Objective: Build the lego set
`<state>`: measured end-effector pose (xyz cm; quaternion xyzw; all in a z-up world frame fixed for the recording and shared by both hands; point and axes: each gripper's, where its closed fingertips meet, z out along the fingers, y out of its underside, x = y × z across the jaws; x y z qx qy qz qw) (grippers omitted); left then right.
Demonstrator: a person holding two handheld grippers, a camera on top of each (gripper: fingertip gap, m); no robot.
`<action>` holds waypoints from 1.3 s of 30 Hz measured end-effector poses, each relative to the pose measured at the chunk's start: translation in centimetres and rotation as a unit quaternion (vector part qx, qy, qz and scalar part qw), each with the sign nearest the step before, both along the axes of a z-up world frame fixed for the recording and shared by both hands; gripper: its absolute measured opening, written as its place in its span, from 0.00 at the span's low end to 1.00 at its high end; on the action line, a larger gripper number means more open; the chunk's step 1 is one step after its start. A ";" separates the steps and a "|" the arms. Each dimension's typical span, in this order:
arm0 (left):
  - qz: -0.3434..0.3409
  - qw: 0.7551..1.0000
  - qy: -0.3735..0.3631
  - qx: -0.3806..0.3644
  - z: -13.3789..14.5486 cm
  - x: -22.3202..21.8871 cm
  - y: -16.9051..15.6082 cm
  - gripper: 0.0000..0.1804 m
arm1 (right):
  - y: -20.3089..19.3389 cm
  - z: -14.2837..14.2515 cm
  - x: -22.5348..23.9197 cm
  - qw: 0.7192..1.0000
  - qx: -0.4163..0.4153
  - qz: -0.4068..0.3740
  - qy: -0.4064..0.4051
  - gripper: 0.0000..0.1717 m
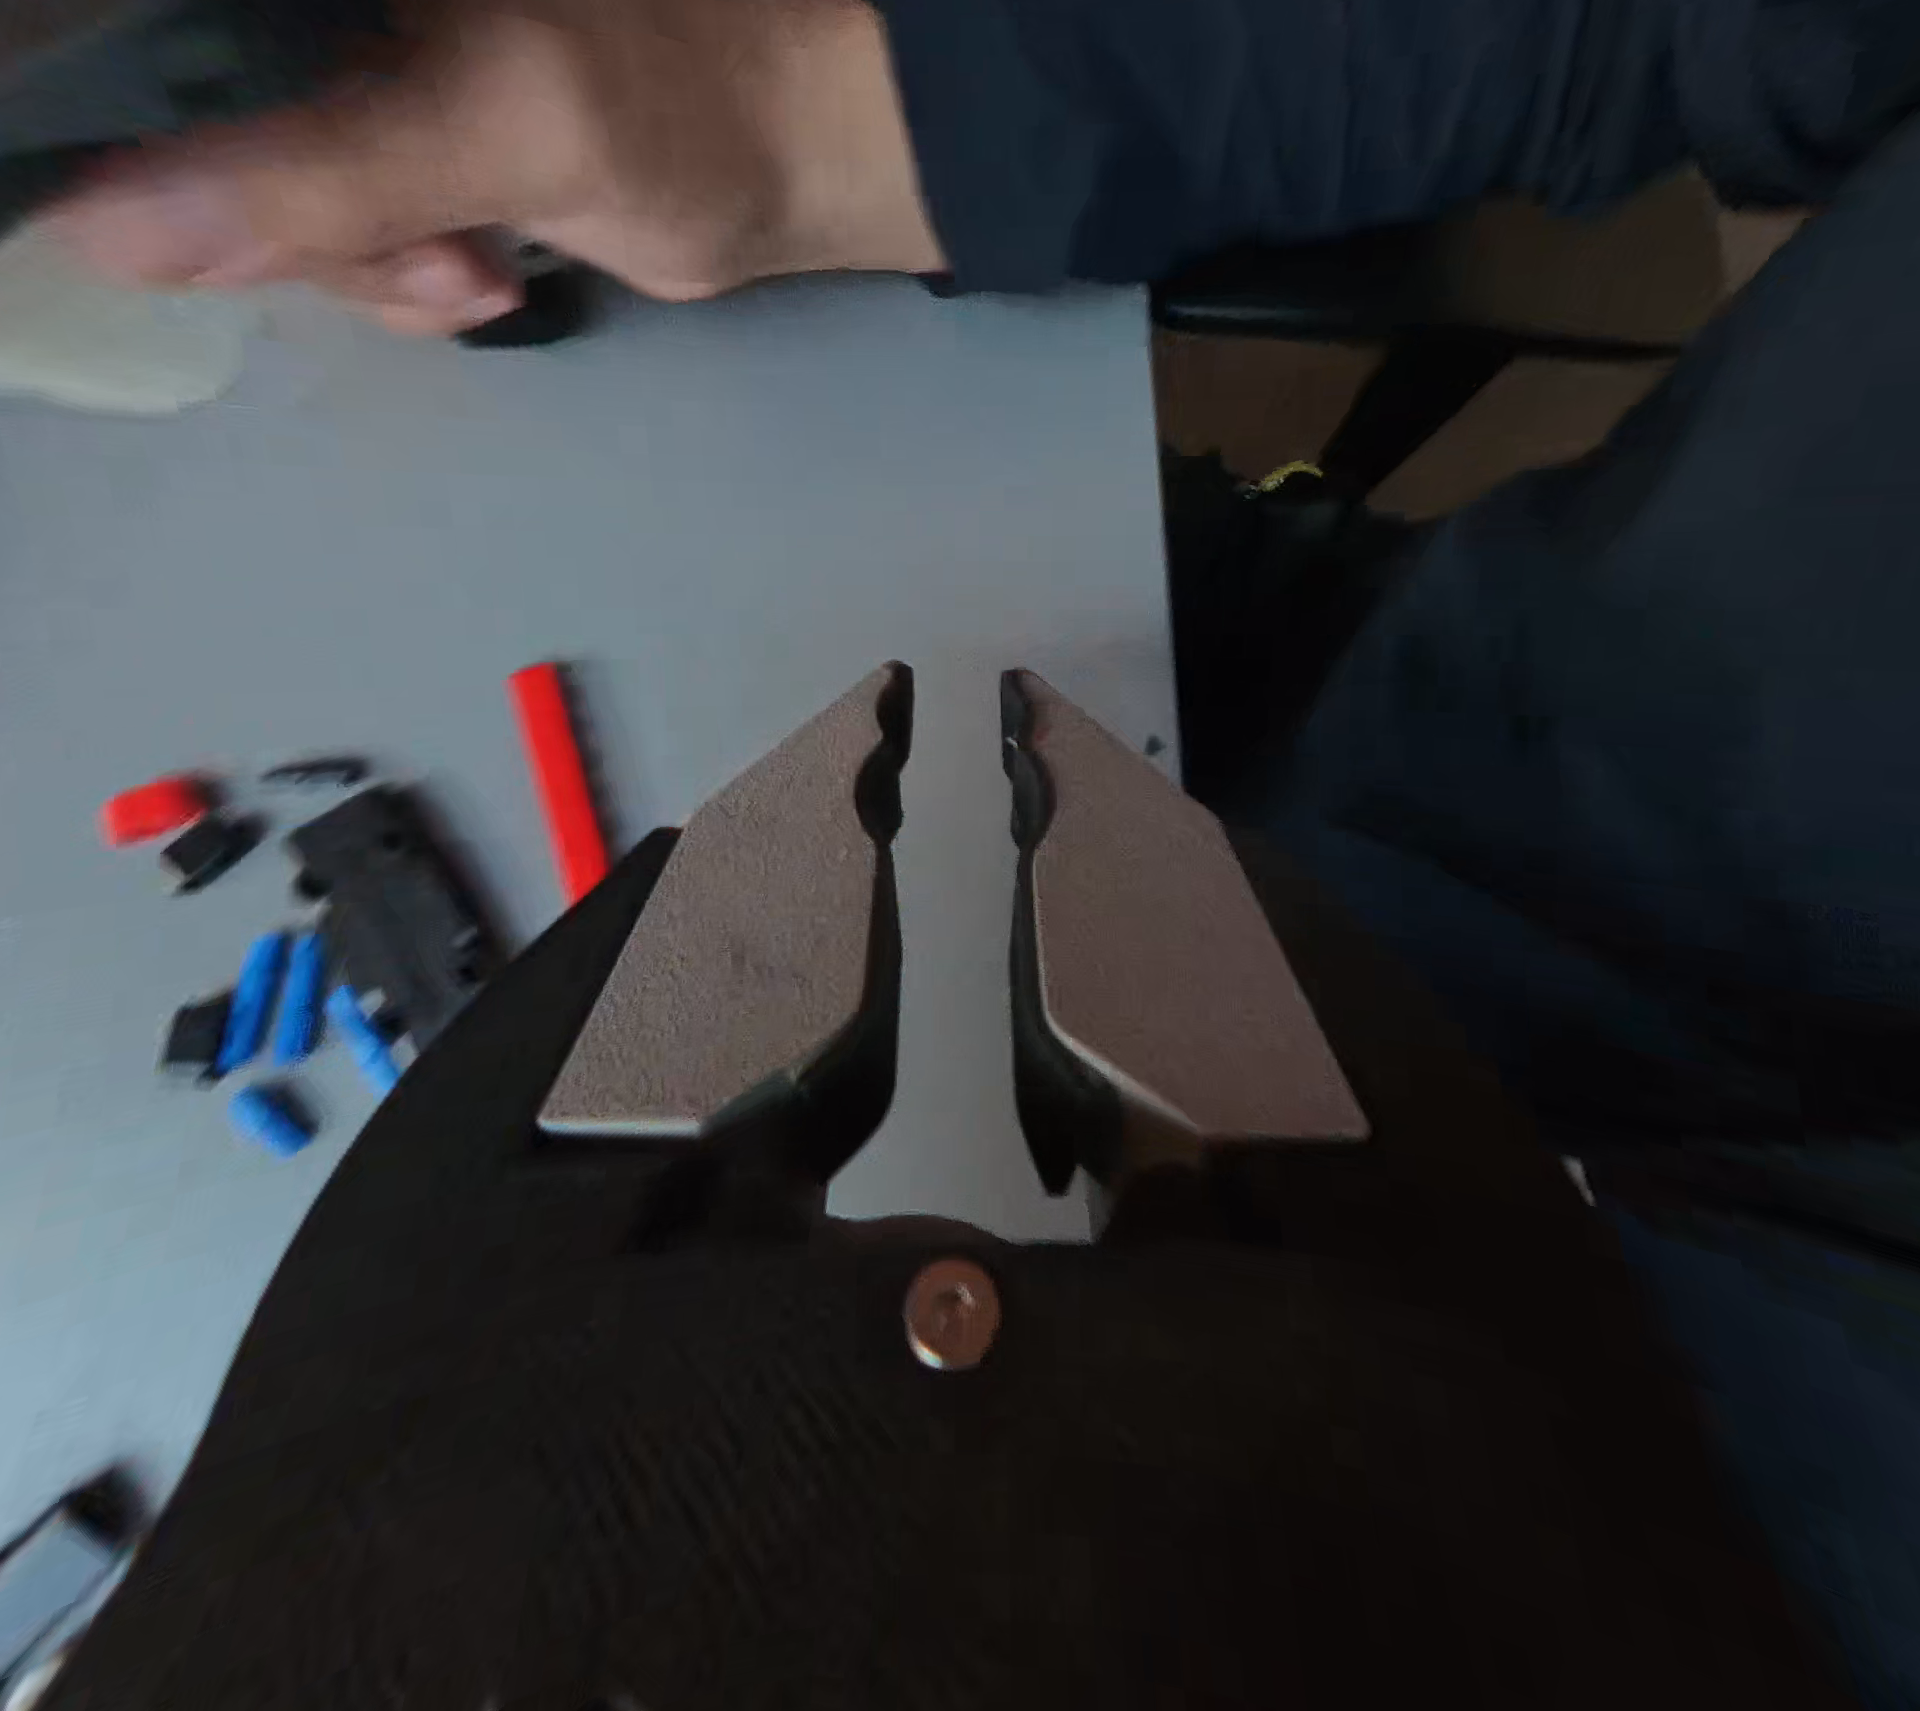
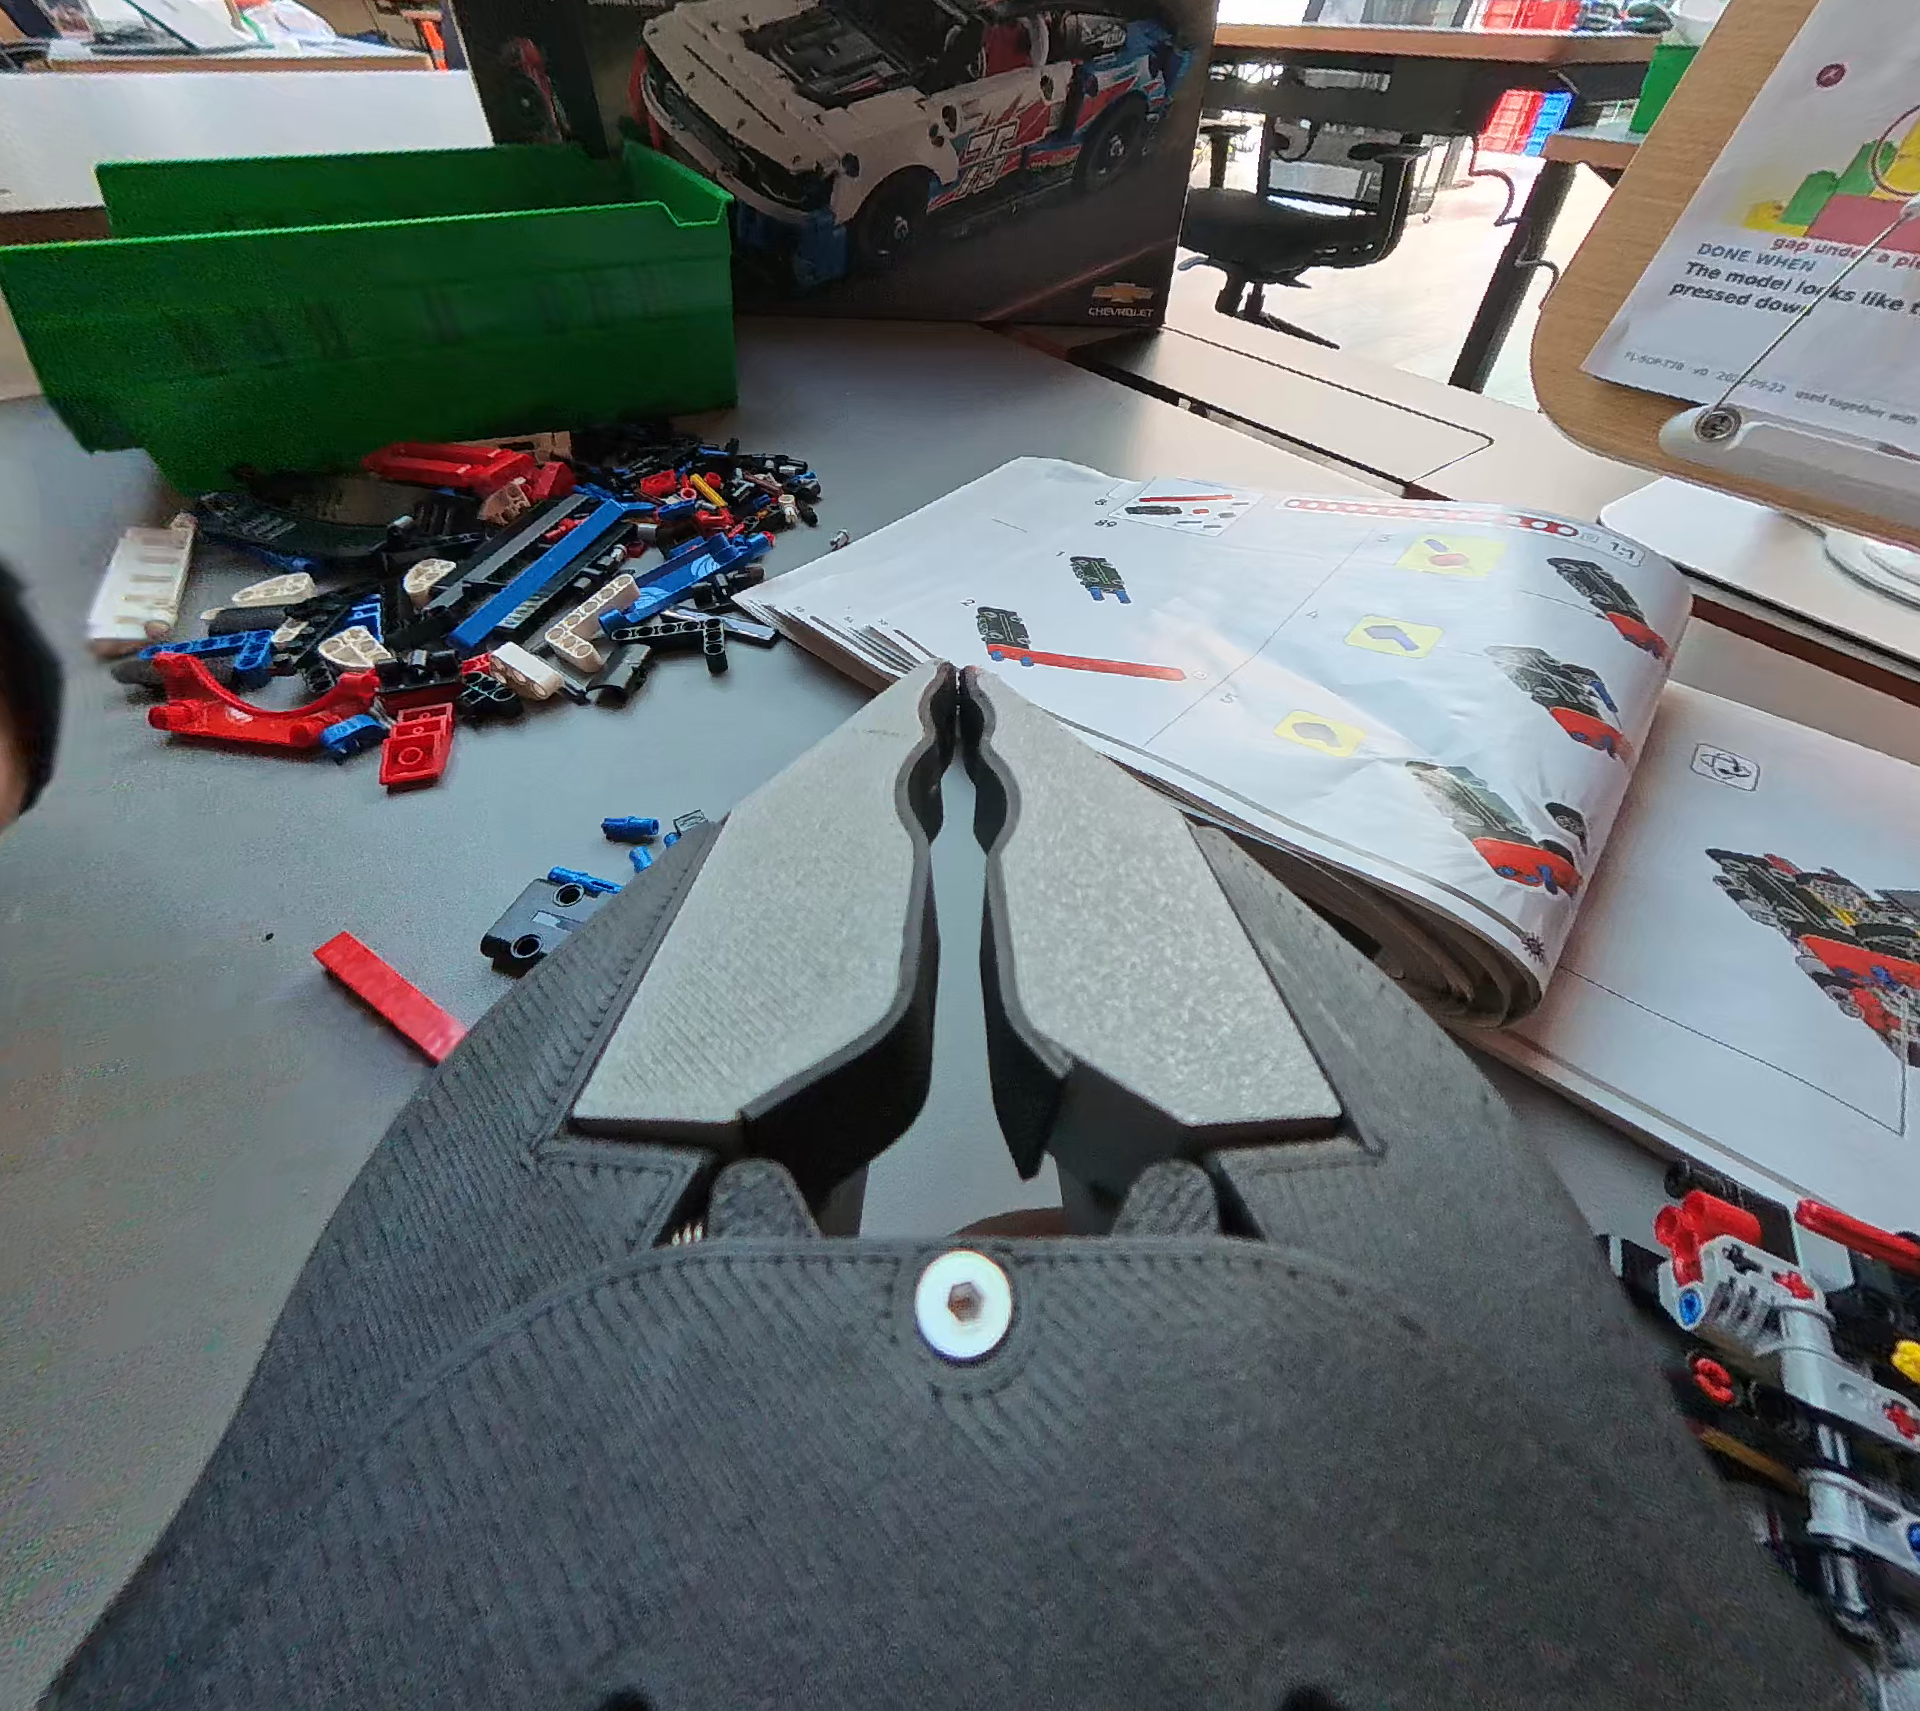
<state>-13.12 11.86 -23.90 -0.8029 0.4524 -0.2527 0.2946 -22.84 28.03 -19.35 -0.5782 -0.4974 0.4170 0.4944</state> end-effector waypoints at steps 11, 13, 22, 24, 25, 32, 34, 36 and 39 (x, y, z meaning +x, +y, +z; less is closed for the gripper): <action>0.047 0.987 -0.052 0.144 -0.5 2.0 0.7 0.13 | -0.1 0.0 0.0 1.000 -0.009 0.008 0.001 0.00; 0.038 0.984 -0.069 0.163 0.1 1.5 0.2 0.15 | -0.1 -0.1 0.0 1.000 -0.015 0.010 0.000 0.00; 0.031 0.978 -0.143 0.150 1.8 1.0 -0.2 0.15 | -0.9 0.0 -0.5 0.999 -0.006 0.042 0.003 0.00; 0.033 0.977 -0.139 0.157 1.8 1.0 -0.2 0.15 | -0.9 0.0 -0.6 0.999 -0.006 0.044 0.003 0.00; 0.031 0.978 -0.134 0.159 1.7 1.1 -0.3 0.15 | -0.9 0.0 -0.6 0.999 -0.007 0.045 0.002 0.00; 0.019 0.989 -0.040 0.138 -1.1 1.8 -0.1 0.16 | -1.9 0.0 -0.6 0.997 0.003 0.077 0.002 0.02; 0.013 0.989 -0.026 0.146 -1.4 1.9 -0.2 0.16 | -2.2 -0.1 -0.7 0.996 0.006 0.085 -0.001 0.03; 0.007 0.988 -0.014 0.157 -1.6 2.0 -0.3 0.16 | -2.4 -0.1 -0.7 0.996 0.011 0.090 -0.001 0.03; -0.001 0.987 0.006 0.163 -2.0 2.2 -0.5 0.16 | -2.6 0.0 -0.7 0.995 0.011 0.094 -0.001 0.05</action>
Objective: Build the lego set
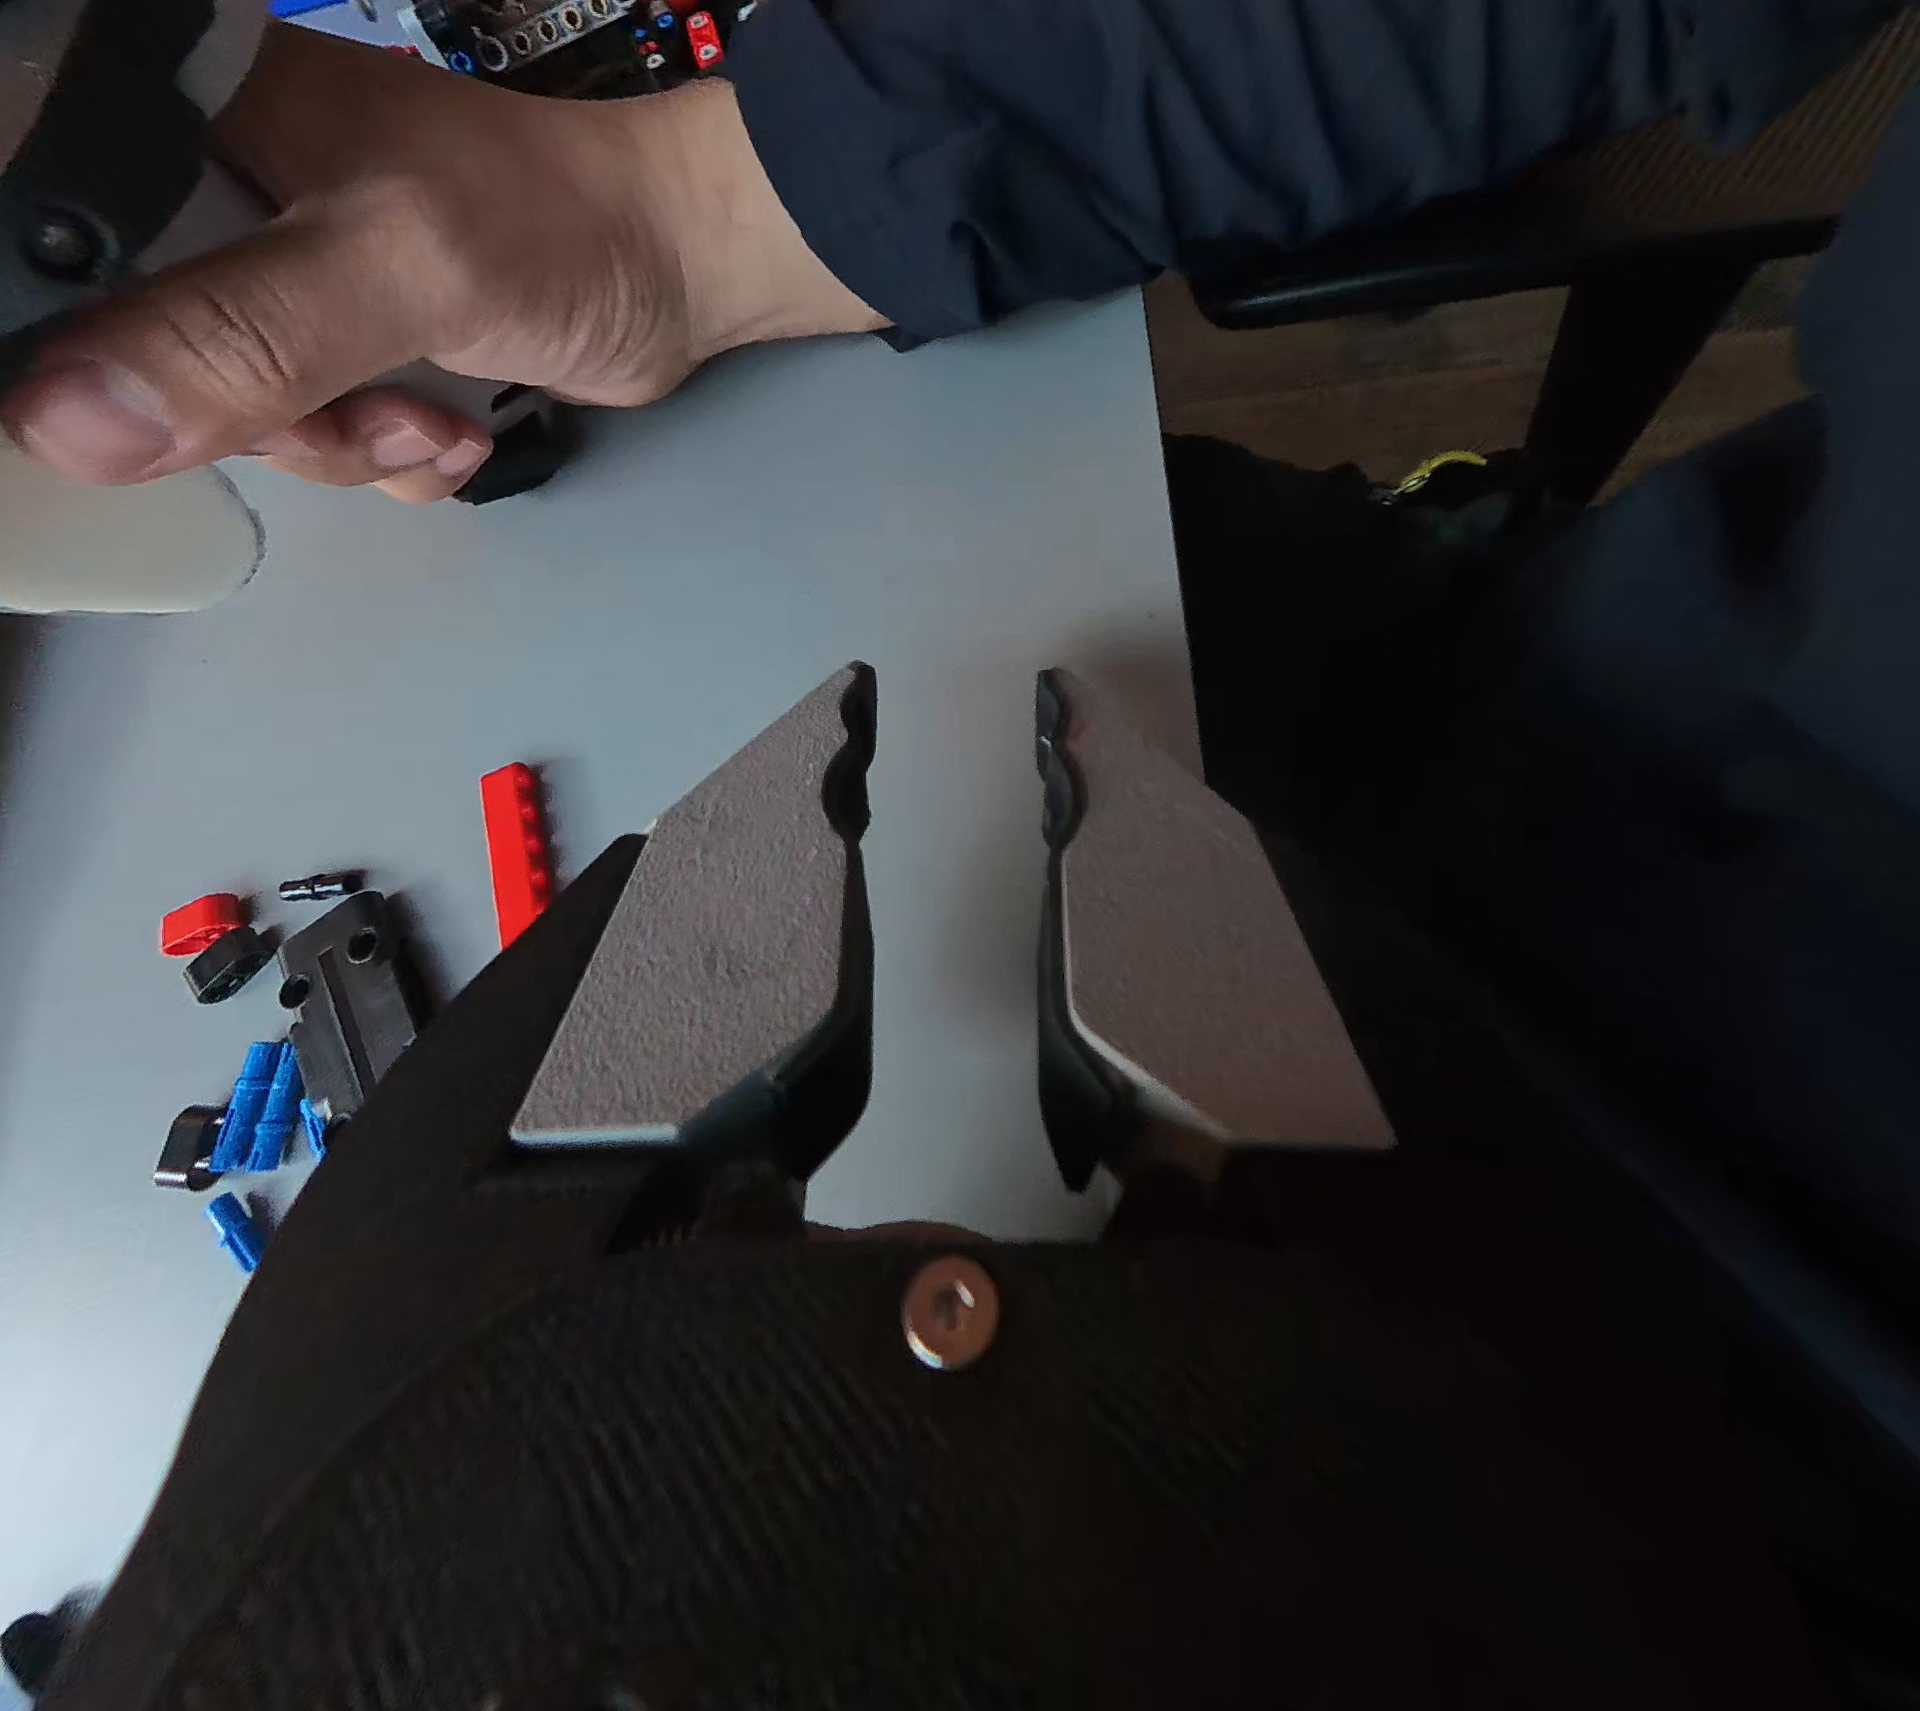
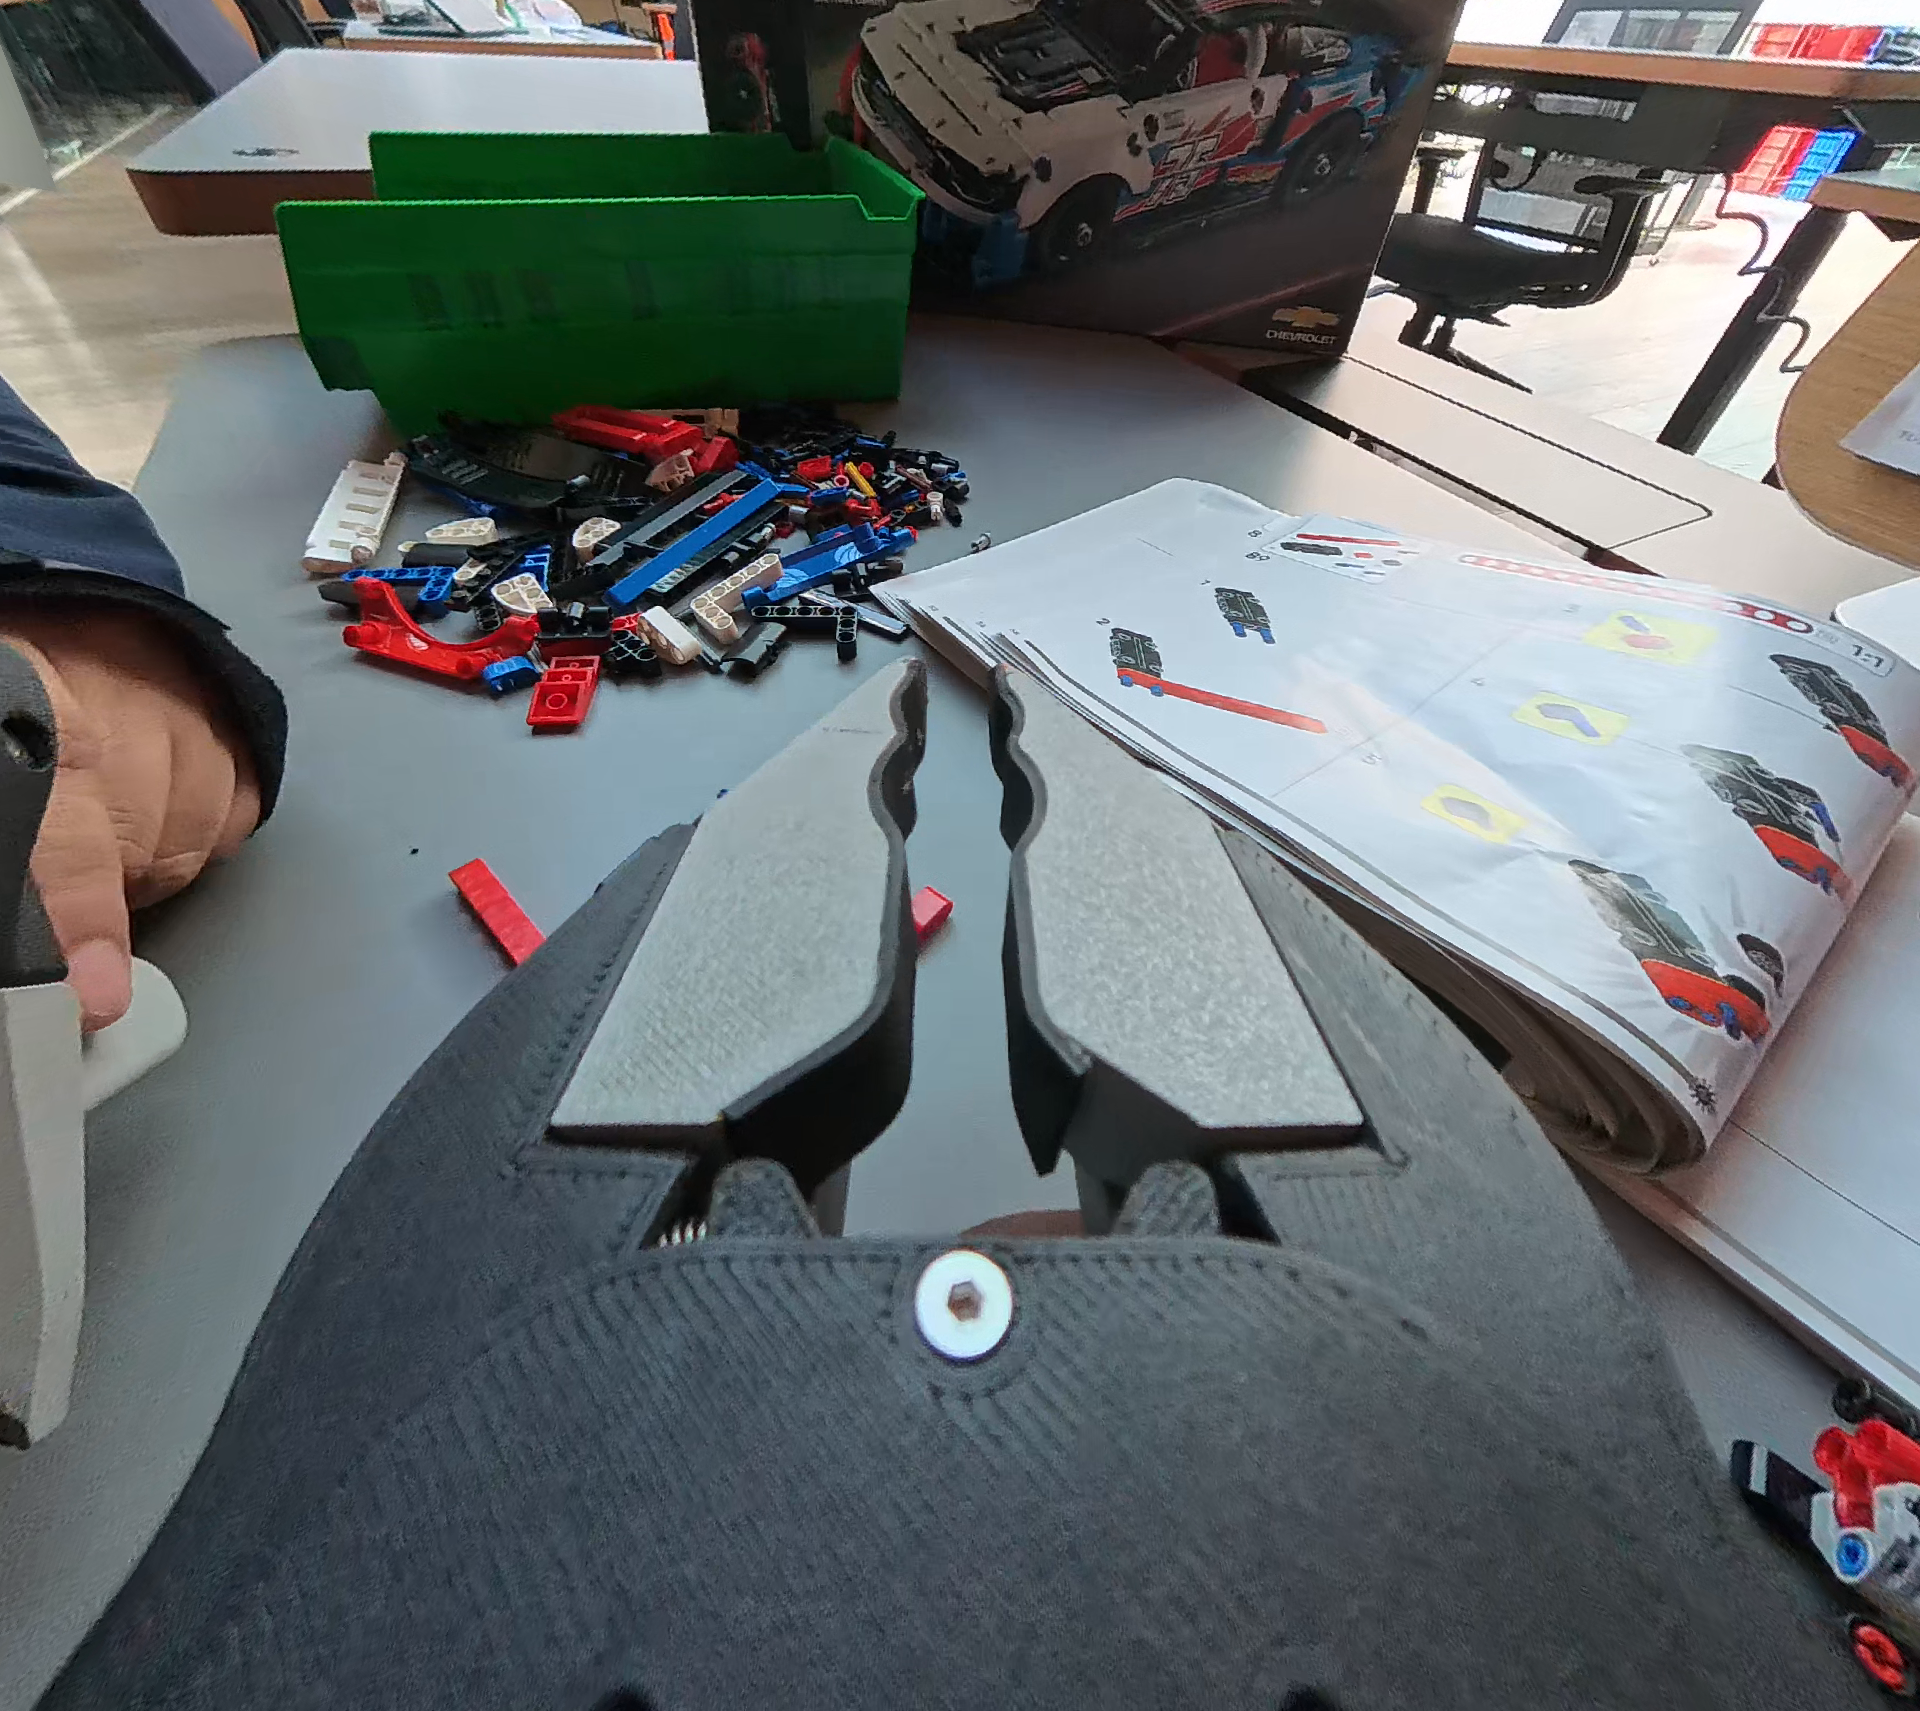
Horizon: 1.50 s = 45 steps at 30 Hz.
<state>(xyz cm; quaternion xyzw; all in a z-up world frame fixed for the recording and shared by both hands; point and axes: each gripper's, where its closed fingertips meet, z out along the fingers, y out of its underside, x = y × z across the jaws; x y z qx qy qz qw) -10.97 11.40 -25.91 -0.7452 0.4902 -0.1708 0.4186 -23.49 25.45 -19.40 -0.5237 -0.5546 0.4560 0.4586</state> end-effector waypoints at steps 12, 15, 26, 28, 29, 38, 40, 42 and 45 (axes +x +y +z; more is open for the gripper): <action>-0.003 1.000 0.017 0.002 -0.5 -0.2 -0.1 0.16 | -0.4 -0.3 -0.2 1.000 -0.007 0.020 -0.012 0.09; 0.012 1.000 -0.008 -0.002 0.1 -0.5 0.2 0.15 | -0.9 -0.5 -0.2 0.999 -0.002 0.033 -0.018 0.09; 0.186 0.982 0.031 -0.003 -0.8 -6.6 4.7 0.10 | -2.0 -1.5 0.0 0.997 0.040 0.029 -0.054 0.13; 0.209 0.977 0.044 0.000 -1.1 -7.1 5.1 0.09 | -1.3 -1.5 0.0 0.997 0.046 -0.002 -0.054 0.14; 0.221 0.974 0.050 0.005 -1.1 -7.4 5.3 0.10 | -0.8 -1.5 0.0 0.997 0.049 -0.019 -0.055 0.14; 0.299 0.952 0.038 0.060 0.5 -9.7 5.9 0.15 | 5.7 -3.6 2.1 0.945 0.112 -0.264 -0.157 0.16; 0.306 0.950 0.033 0.050 0.4 -10.0 5.7 0.16 | 5.4 -3.8 2.0 0.945 0.114 -0.262 -0.161 0.16; 0.315 0.948 0.026 0.042 0.4 -10.5 5.5 0.16 | 5.1 -3.8 2.0 0.946 0.113 -0.258 -0.162 0.16; 0.324 0.945 0.018 0.033 0.4 -11.2 5.2 0.18 | 4.8 -3.9 1.9 0.948 0.106 -0.252 -0.161 0.15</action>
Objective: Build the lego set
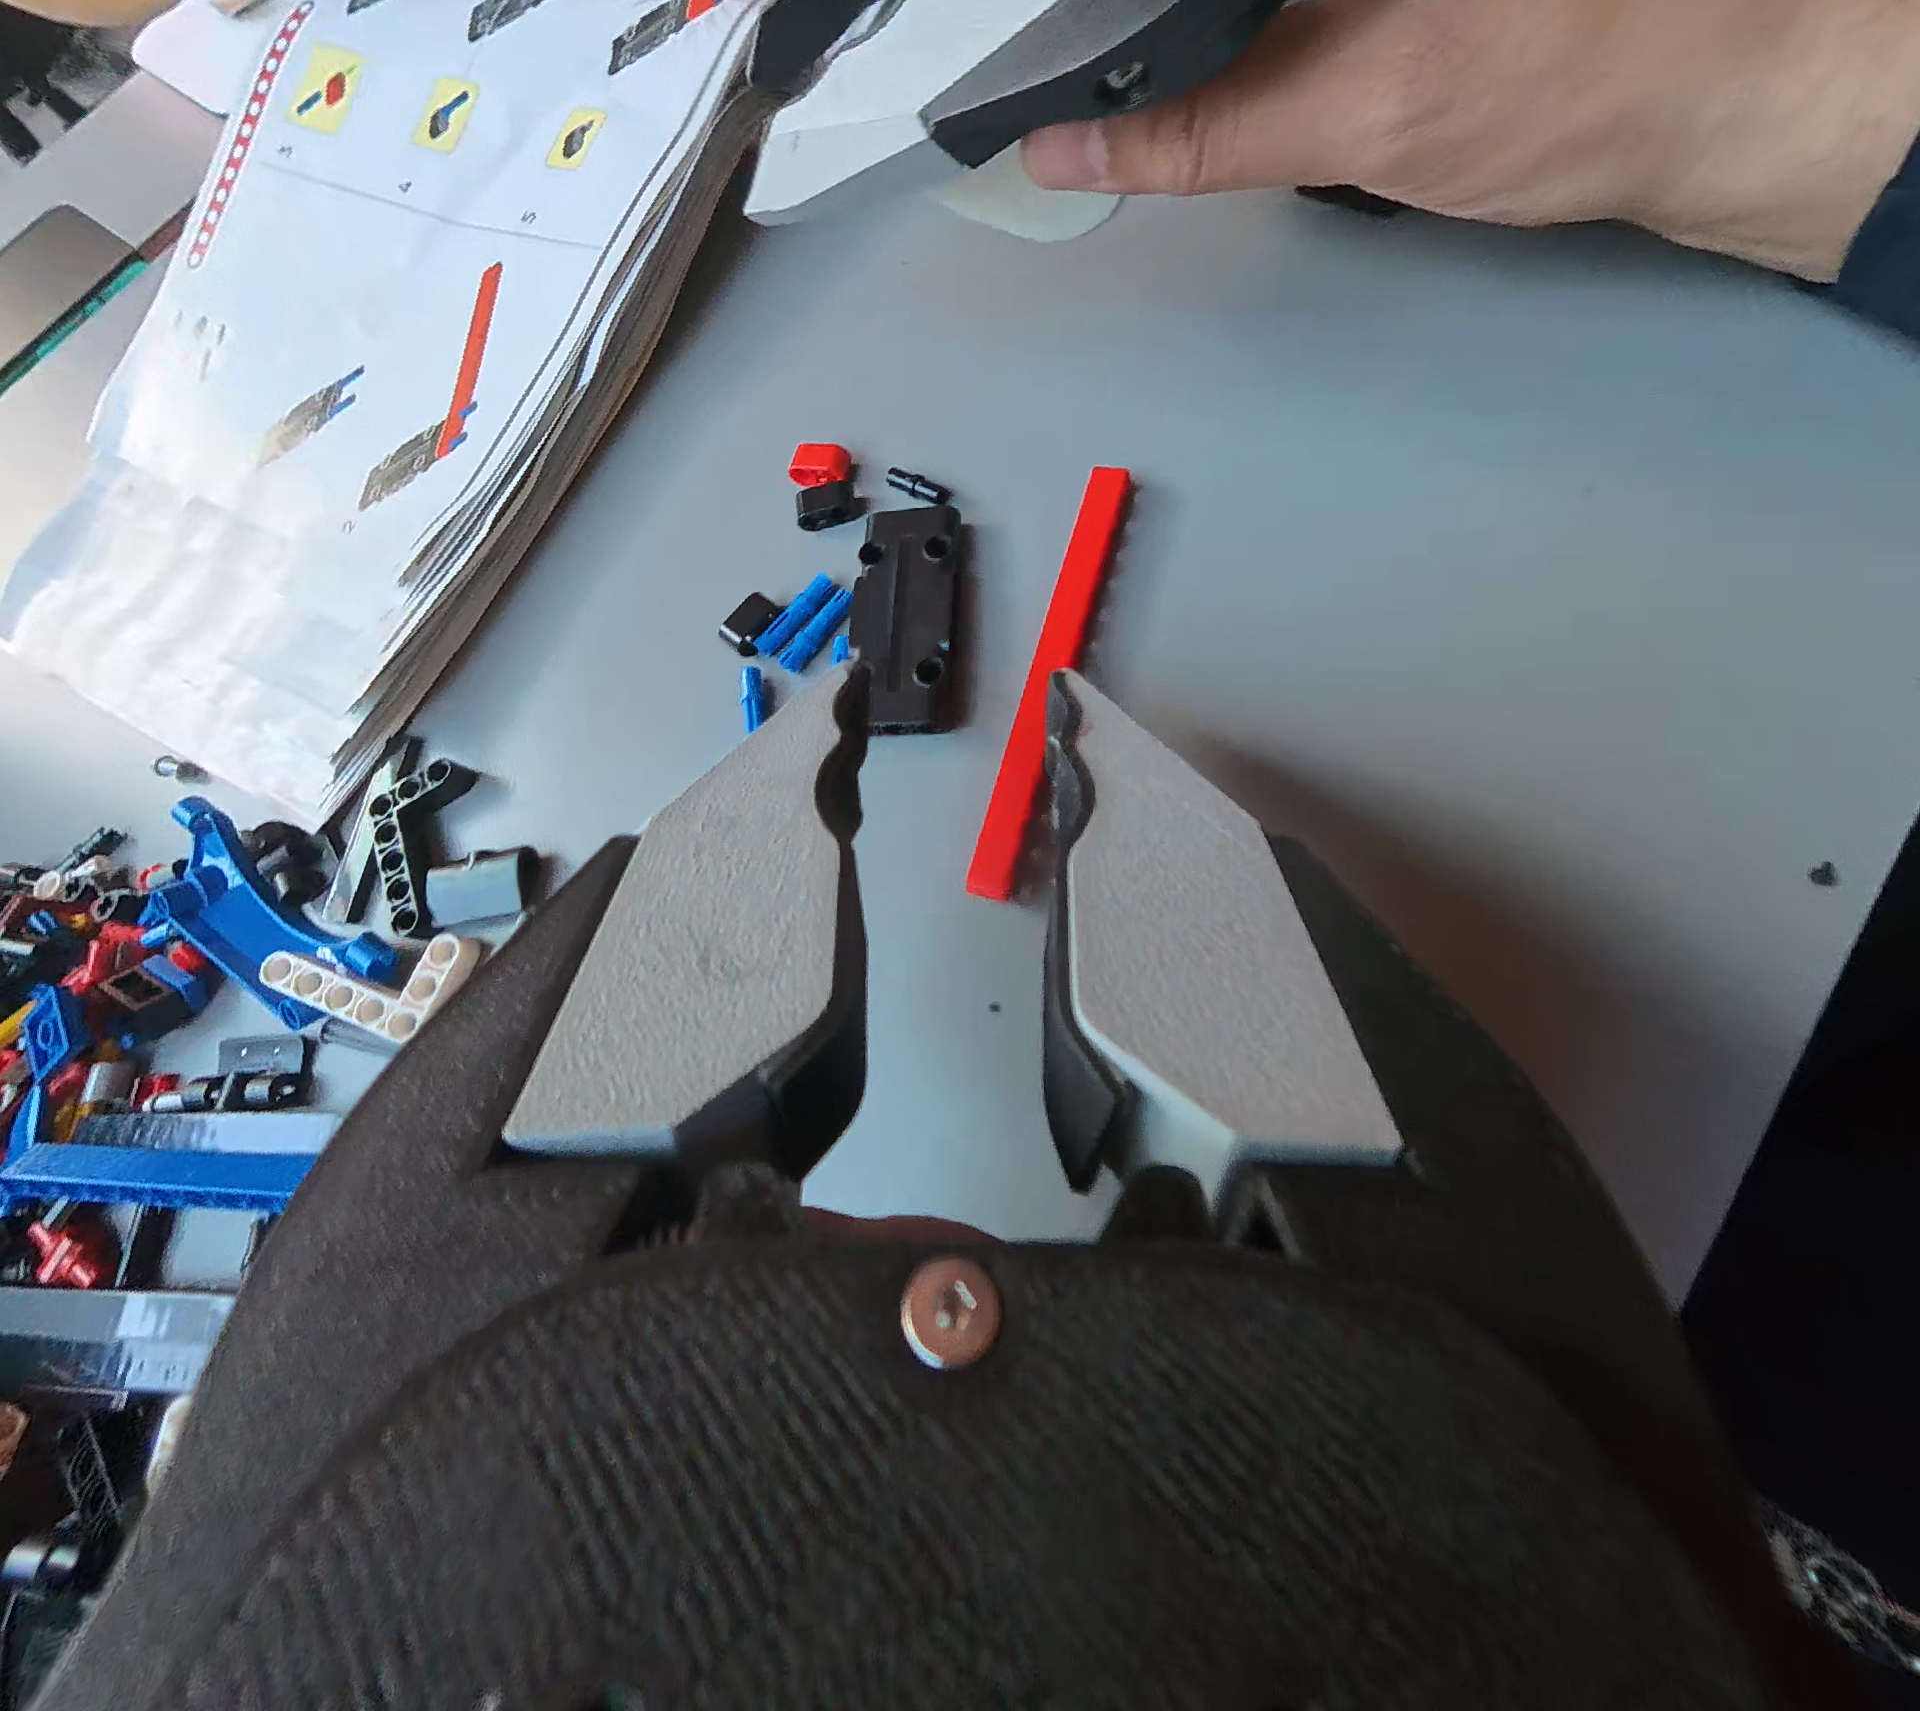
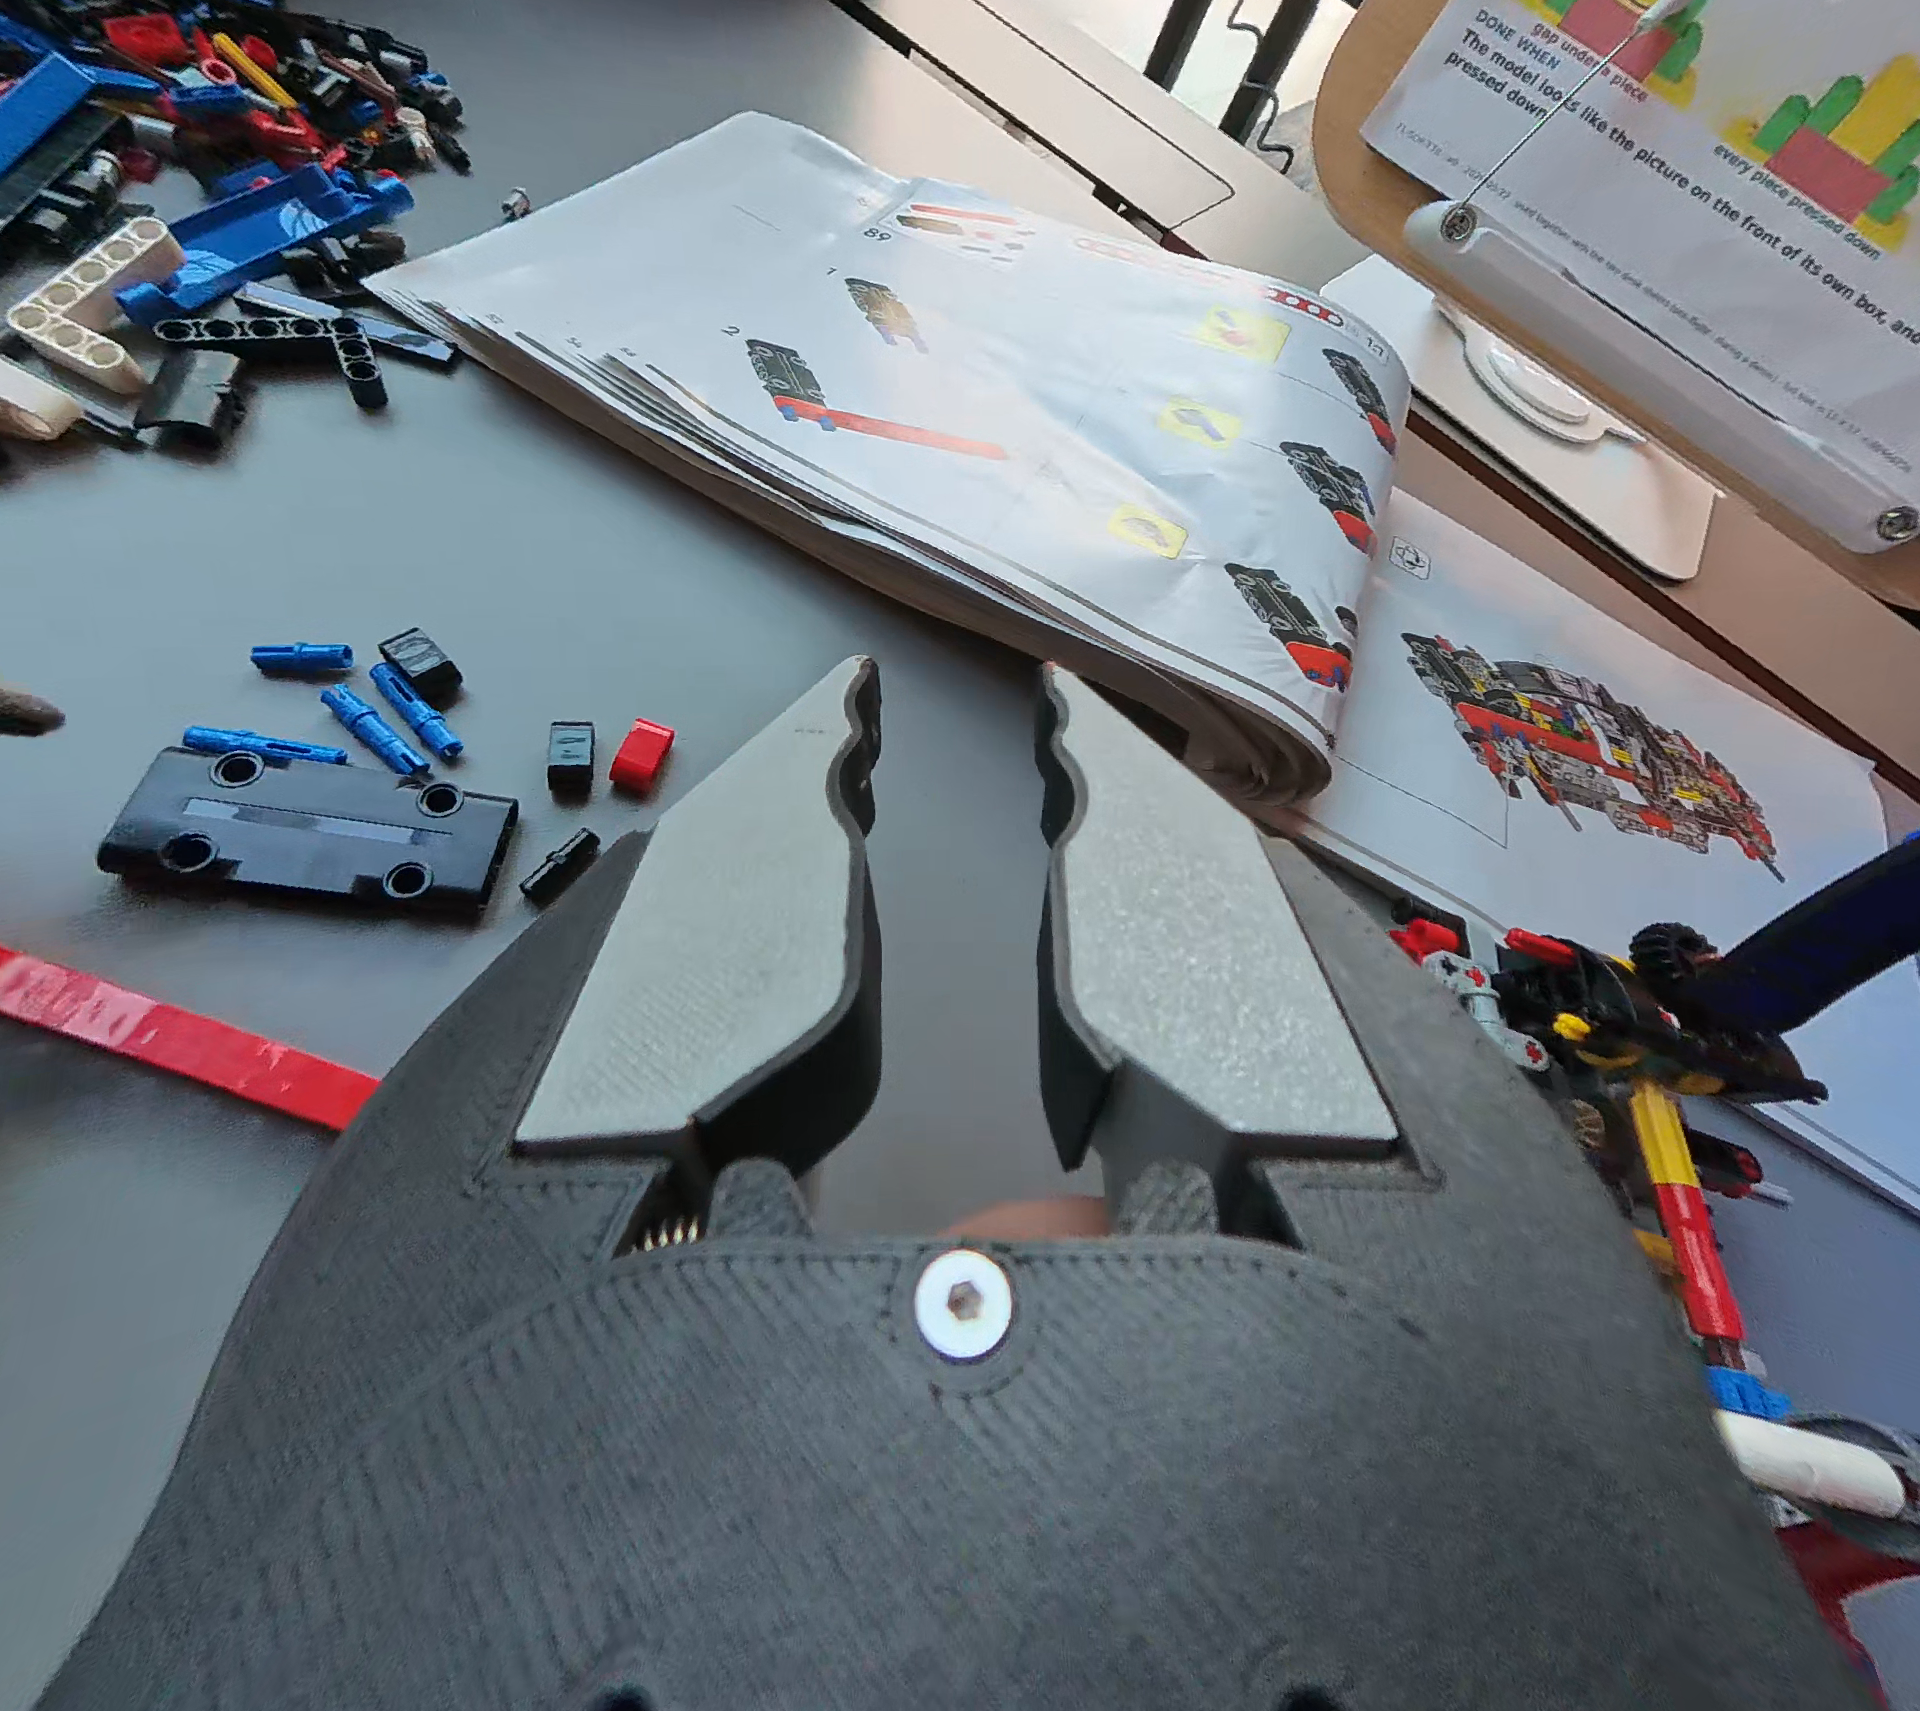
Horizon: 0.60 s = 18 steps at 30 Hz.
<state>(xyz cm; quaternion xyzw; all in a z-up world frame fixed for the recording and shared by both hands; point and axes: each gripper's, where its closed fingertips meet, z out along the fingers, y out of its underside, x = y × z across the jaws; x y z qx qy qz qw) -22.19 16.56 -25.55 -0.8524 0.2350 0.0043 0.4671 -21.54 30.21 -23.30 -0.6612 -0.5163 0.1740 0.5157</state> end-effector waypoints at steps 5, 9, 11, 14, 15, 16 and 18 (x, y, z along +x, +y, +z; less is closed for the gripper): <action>0.004 1.000 -0.006 -0.008 -0.1 -1.0 -0.2 0.21 | -0.7 -0.1 -0.2 1.000 -0.018 0.024 0.005 0.13; 0.011 1.000 0.003 -0.015 -0.4 -1.7 0.0 0.21 | -1.9 -0.3 -0.7 0.997 -0.032 0.068 0.004 0.11; 0.012 1.000 0.003 -0.019 -0.6 -1.8 0.1 0.21 | -2.8 -0.4 -1.0 0.995 -0.036 0.096 0.001 0.11; 0.012 1.000 0.003 -0.027 -0.8 -1.9 0.2 0.22 | -3.6 -0.4 -1.3 0.992 -0.041 0.121 0.000 0.10; 0.013 1.000 0.004 -0.028 -0.8 -1.9 0.2 0.22 | -3.9 -0.4 -1.4 0.990 -0.044 0.130 0.001 0.09; 0.014 1.000 0.006 -0.028 -0.8 -2.0 0.2 0.21 | -4.0 -0.5 -1.4 0.990 -0.047 0.134 0.000 0.08; 0.015 0.999 0.010 -0.028 -0.9 -2.1 0.2 0.19 | -4.1 -0.6 -1.5 0.989 -0.049 0.138 -0.002 0.07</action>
